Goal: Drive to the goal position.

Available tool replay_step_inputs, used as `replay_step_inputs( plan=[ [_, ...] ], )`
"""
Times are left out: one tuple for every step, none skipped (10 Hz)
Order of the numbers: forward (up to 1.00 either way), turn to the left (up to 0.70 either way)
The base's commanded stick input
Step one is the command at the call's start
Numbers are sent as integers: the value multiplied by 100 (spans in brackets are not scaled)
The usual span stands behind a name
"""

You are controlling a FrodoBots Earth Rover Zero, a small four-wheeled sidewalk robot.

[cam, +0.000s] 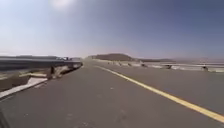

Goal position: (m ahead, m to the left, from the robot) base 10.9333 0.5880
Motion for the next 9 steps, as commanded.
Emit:
replay_step_inputs(
  plan=[
    [50,0],
    [50,0],
    [50,0],
    [50,0],
    [50,0],
    [50,0],
    [50,0],
    [50,0],
    [50,0]
  ],
)
